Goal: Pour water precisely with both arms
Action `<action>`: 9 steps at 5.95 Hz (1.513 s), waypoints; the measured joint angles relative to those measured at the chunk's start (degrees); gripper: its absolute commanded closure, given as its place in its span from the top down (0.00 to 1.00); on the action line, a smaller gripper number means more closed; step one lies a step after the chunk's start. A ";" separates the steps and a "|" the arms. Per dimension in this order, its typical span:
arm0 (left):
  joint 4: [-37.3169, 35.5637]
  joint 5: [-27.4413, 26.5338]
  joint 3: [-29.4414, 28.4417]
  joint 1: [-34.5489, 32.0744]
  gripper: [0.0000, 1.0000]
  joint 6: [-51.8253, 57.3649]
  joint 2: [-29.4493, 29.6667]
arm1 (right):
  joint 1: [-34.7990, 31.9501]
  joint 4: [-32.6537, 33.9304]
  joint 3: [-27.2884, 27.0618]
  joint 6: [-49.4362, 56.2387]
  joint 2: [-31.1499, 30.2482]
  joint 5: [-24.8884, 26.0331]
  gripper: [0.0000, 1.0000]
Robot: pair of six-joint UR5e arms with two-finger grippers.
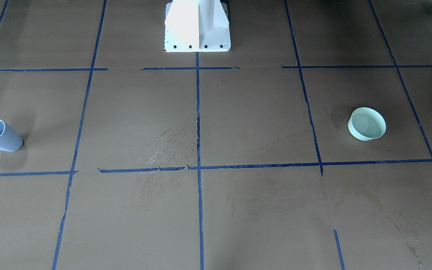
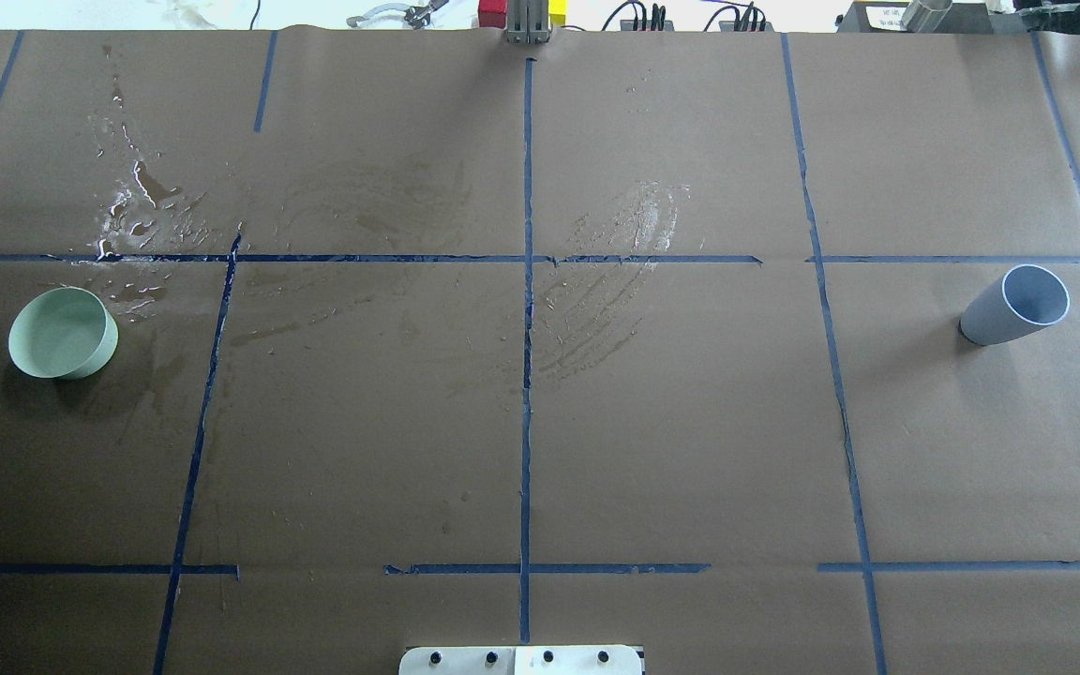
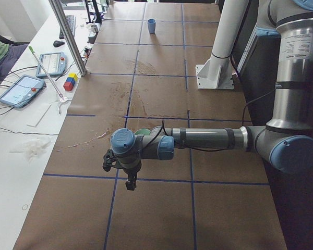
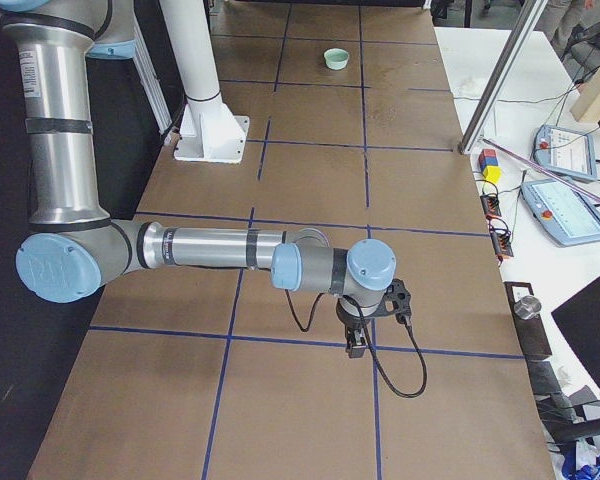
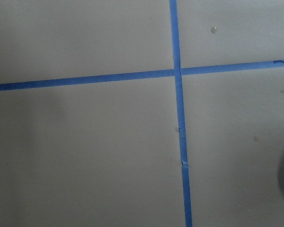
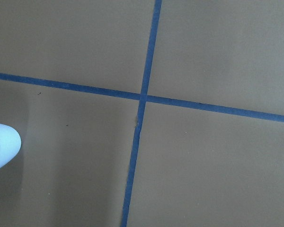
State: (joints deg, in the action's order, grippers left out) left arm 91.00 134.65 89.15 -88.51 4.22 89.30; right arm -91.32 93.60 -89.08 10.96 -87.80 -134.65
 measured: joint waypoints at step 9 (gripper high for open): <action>8.49 0.68 3.47 2.12 1.00 -2.83 0.77 | 0.09 0.00 -1.57 -0.03 0.00 0.14 1.00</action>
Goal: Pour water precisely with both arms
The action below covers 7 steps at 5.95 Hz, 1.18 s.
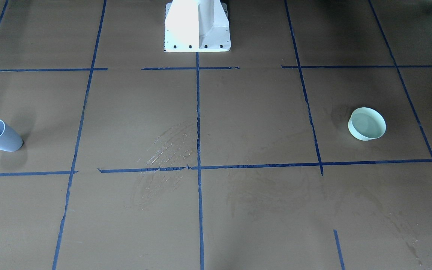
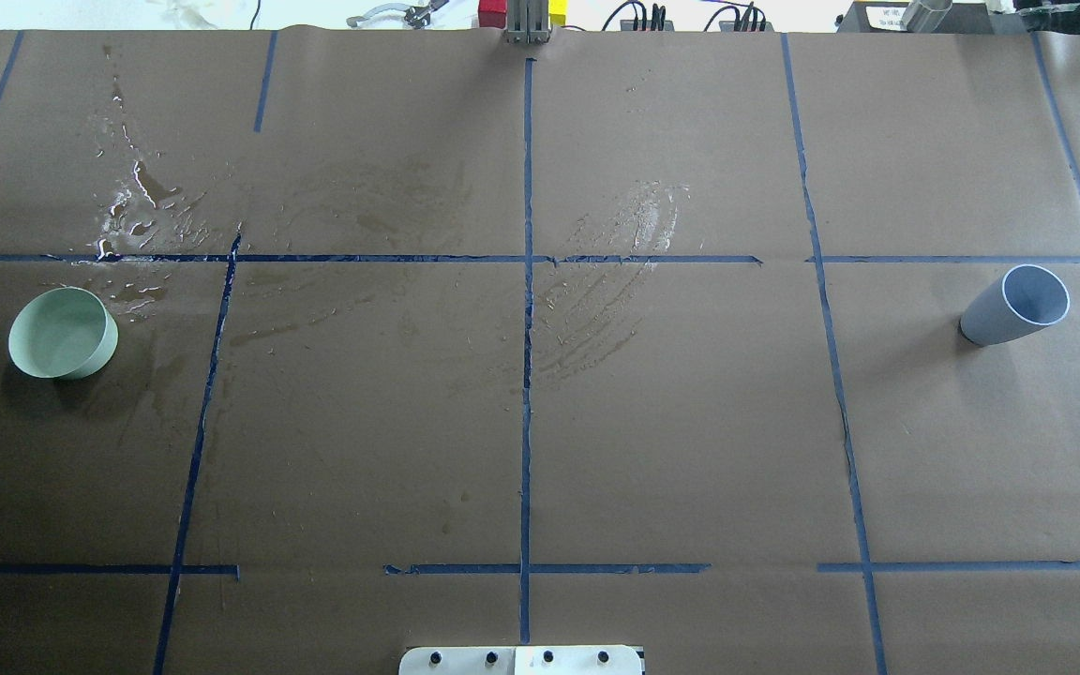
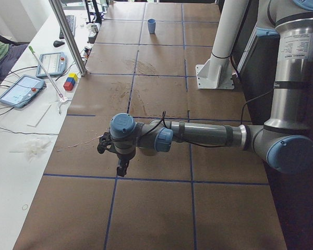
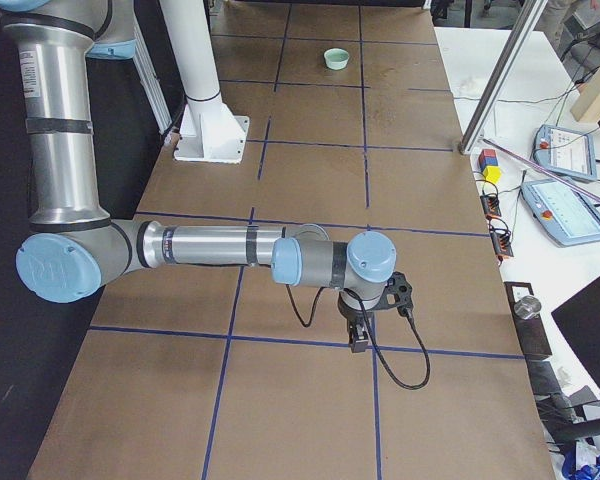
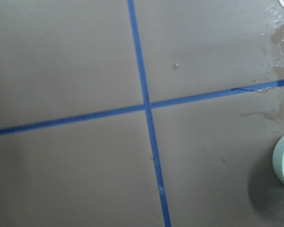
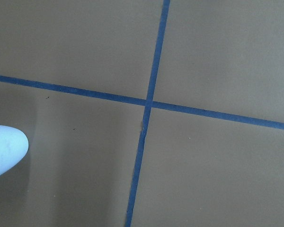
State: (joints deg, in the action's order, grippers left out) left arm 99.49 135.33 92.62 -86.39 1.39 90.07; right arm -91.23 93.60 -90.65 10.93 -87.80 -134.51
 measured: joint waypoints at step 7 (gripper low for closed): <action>37.10 -6.26 -6.36 26.25 0.29 -53.54 -2.95 | 0.09 0.00 -1.75 -0.08 -0.44 -0.24 1.00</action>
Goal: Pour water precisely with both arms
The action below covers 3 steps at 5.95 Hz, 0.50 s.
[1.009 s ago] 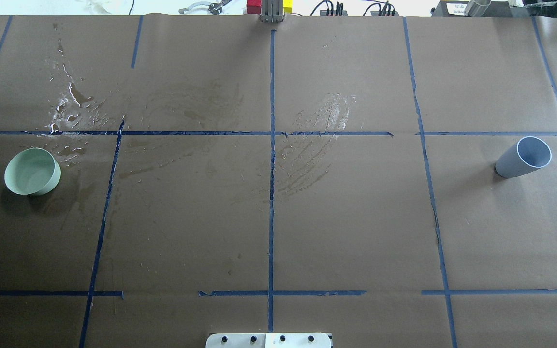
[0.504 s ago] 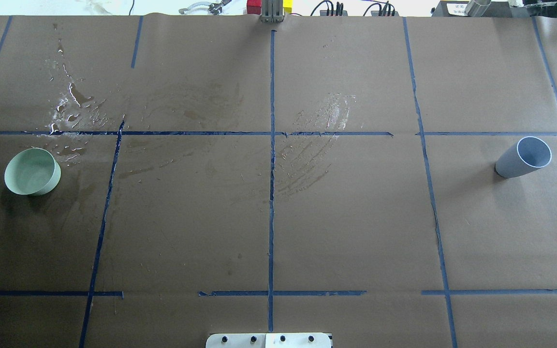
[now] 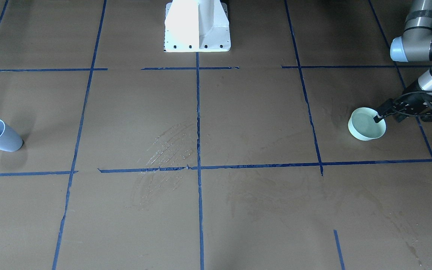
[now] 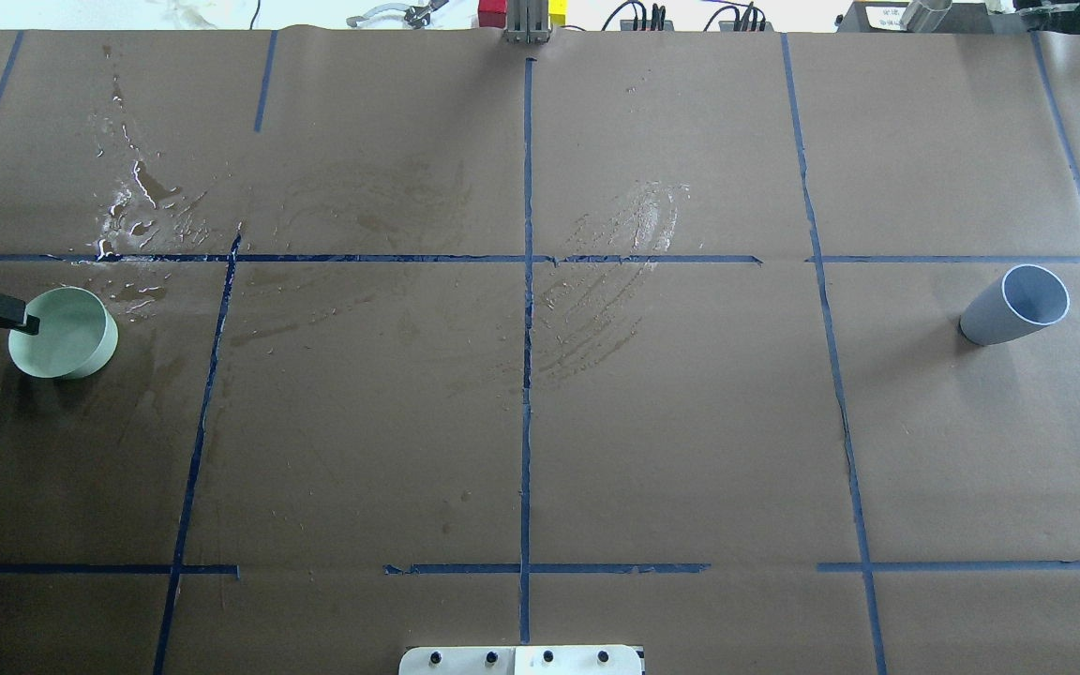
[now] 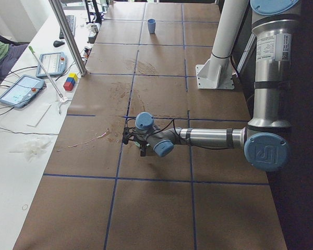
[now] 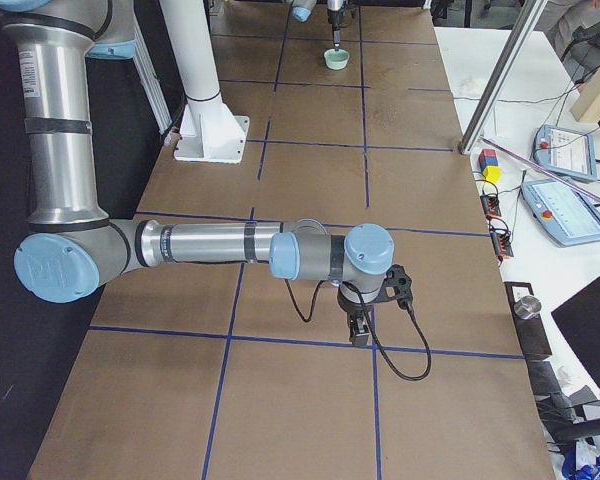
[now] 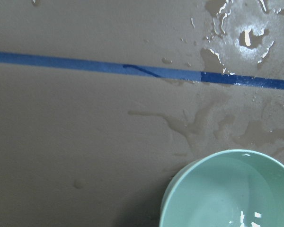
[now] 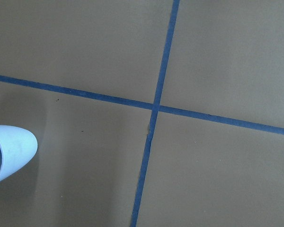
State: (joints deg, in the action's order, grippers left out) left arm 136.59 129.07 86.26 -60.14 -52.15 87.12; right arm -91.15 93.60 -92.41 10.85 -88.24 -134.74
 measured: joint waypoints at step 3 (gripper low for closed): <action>0.11 0.17 -0.53 0.44 0.00 -0.76 0.52 | 0.00 0.00 -0.05 0.07 0.00 0.01 1.00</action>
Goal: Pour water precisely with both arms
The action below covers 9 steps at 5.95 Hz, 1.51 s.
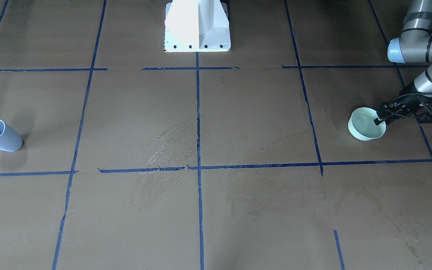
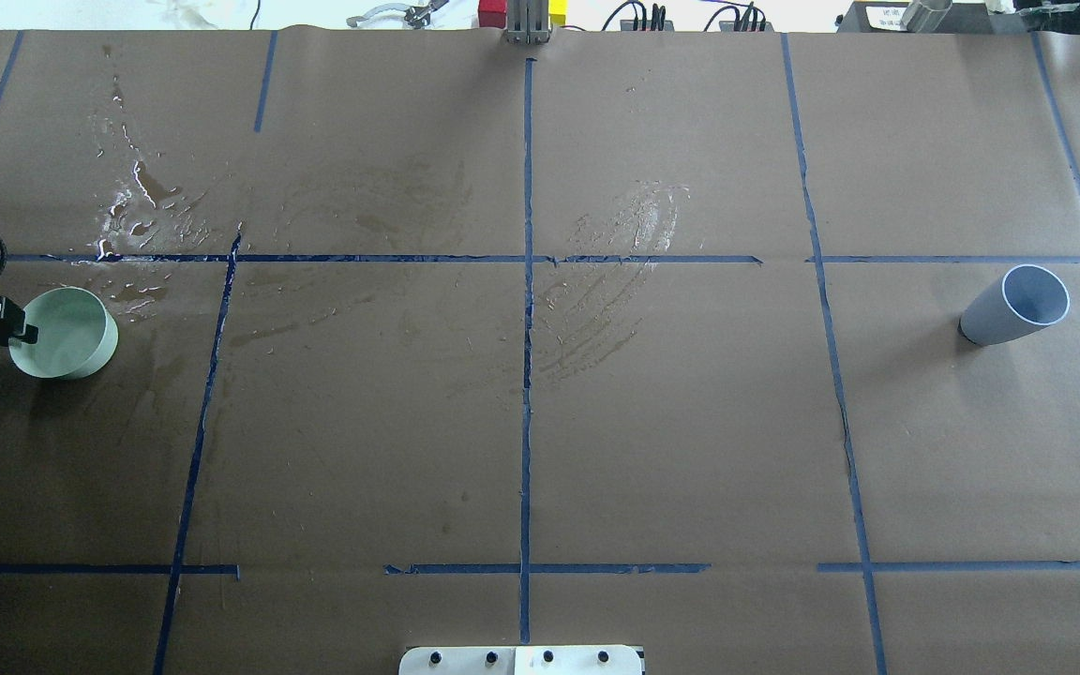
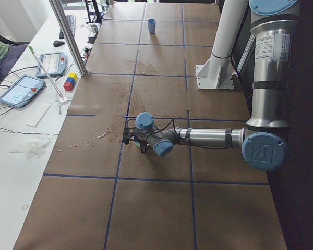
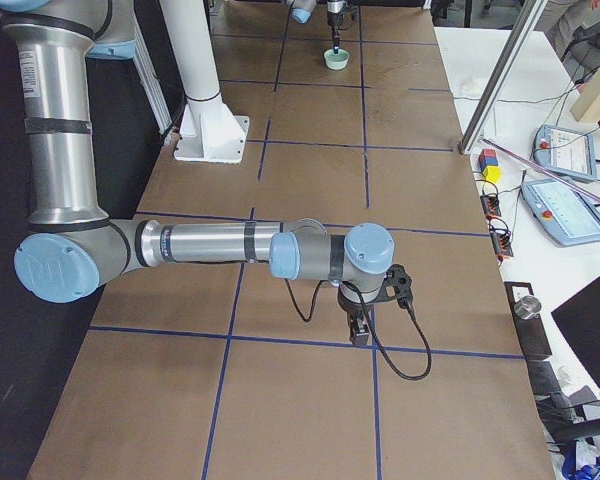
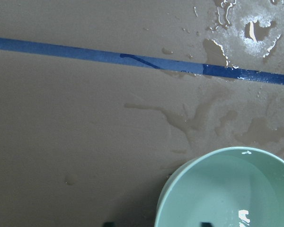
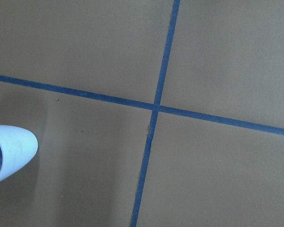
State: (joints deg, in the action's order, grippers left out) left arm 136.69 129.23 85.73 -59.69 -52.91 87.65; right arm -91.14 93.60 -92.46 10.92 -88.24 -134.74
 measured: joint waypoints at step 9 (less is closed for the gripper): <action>-7.68 -0.03 3.86 5.60 0.00 -16.76 18.69 | 0.00 0.00 0.00 -0.19 -0.04 0.00 1.00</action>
State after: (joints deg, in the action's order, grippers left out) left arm 129.02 129.21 89.59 -54.10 -69.67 106.33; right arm -91.14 93.60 -92.46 10.73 -88.28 -134.74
